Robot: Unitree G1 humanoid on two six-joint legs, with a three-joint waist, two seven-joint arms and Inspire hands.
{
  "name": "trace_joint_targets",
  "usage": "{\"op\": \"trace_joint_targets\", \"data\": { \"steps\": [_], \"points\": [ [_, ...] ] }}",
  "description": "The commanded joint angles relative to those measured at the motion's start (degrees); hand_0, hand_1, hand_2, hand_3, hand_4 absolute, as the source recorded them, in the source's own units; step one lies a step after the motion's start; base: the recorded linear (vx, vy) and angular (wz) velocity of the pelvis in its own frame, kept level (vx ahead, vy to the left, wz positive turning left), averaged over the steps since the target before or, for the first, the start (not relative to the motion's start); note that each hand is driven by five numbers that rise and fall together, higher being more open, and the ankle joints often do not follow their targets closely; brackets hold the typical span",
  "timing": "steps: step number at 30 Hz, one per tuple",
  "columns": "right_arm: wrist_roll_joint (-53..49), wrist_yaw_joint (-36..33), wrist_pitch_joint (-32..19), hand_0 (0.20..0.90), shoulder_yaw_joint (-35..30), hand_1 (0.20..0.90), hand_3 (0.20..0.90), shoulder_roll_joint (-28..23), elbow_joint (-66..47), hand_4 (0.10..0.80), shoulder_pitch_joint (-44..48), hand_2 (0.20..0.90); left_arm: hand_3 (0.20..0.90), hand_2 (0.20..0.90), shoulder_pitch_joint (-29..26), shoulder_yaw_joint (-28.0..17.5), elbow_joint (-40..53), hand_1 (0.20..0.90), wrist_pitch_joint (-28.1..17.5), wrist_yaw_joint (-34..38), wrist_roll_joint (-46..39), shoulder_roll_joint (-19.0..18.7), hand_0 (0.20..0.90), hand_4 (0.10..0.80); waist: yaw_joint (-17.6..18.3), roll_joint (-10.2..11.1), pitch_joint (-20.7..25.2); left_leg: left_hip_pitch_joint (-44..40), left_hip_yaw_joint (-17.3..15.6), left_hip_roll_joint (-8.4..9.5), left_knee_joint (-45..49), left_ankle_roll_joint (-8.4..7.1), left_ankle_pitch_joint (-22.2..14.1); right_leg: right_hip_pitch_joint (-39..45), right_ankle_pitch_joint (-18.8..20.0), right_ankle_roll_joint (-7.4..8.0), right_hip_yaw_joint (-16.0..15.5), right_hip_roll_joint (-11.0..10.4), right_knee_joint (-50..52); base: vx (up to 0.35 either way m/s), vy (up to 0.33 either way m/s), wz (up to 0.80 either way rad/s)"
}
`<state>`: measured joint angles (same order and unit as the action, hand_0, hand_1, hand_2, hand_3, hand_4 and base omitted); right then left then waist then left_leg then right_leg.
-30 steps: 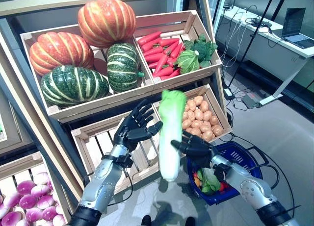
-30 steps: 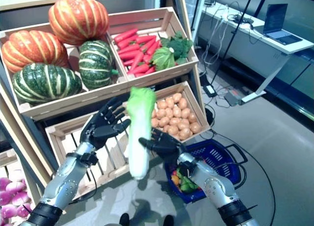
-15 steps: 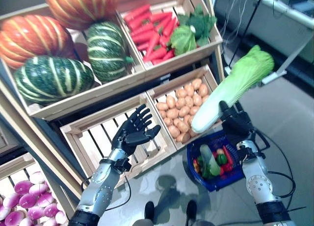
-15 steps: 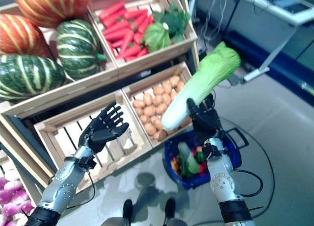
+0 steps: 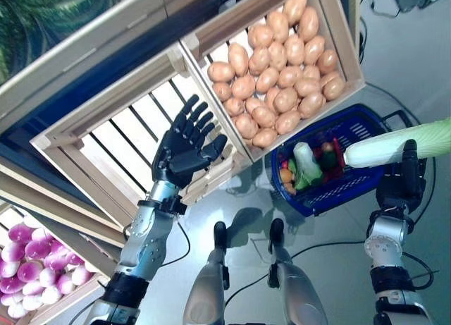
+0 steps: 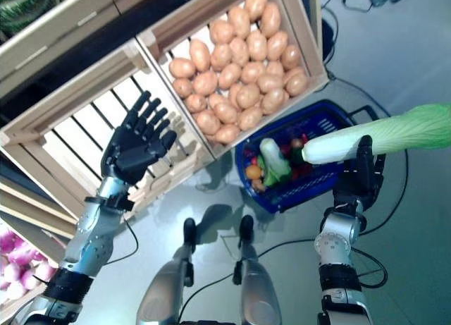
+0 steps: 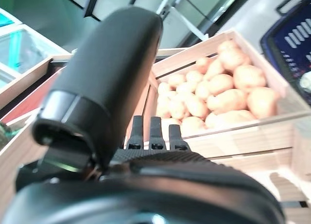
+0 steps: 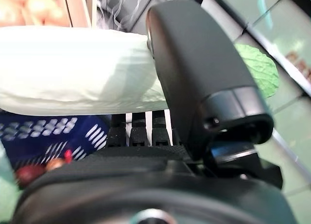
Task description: Put vegetables into the basket
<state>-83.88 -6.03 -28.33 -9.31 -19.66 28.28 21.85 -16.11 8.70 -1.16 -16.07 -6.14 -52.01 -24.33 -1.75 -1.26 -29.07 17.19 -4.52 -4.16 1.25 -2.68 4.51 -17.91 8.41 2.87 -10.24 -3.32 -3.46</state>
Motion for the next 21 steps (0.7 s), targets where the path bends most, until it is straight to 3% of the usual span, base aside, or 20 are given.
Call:
{"op": "trace_joint_targets", "data": {
  "steps": [1,9,14,21],
  "points": [
    [0.1,-0.3,-8.7,0.3,-2.7,0.3,0.3,-5.0,-5.2,0.4,6.3,0.3,0.9,0.9,-6.0,-0.9,7.7,0.9,-8.4,-1.9,0.9,-2.3,0.9,0.8,-0.8,0.4,-0.7,8.7,3.1,2.26,7.2,-2.2,-1.1,-3.7,-7.3,0.58,-2.5,-0.4,12.8,-0.101,-0.034,0.07],
    [0.7,-2.1,-6.4,0.3,-2.2,0.3,0.3,-7.3,-0.8,0.4,12.3,0.3,0.9,0.9,-11.4,-0.1,9.3,0.9,-8.6,-1.8,0.5,-2.7,0.9,0.8,-1.8,0.0,-0.7,20.5,4.4,4.25,15.6,-1.16,-2.5,-16.2,-8.1,0.39,-2.4,-2.5,21.7,-0.081,-0.049,0.1],
    [3.9,-4.6,-3.7,0.3,-1.3,0.3,0.3,-8.7,3.5,0.4,16.6,0.3,0.9,0.9,-14.9,0.2,9.5,0.9,-9.5,-2.5,0.0,-2.5,0.9,0.8,-2.5,-0.4,-0.7,25.7,4.5,4.39,21.1,-0.74,-4.7,-22.8,-9.9,0.87,-1.9,-4.8,28.3,-0.039,-0.039,0.1],
    [10.0,-9.5,-0.3,0.3,1.0,0.3,0.3,-10.5,10.4,0.4,22.5,0.3,0.9,0.9,-18.6,1.3,8.7,0.9,-8.0,-2.1,-1.1,-2.0,0.9,0.8,-3.1,-0.4,-0.7,34.6,5.3,4.64,26.8,-0.53,-5.5,-31.9,-10.2,0.24,-0.7,-5.0,33.7,-0.003,-0.087,0.11]
  ]
}}
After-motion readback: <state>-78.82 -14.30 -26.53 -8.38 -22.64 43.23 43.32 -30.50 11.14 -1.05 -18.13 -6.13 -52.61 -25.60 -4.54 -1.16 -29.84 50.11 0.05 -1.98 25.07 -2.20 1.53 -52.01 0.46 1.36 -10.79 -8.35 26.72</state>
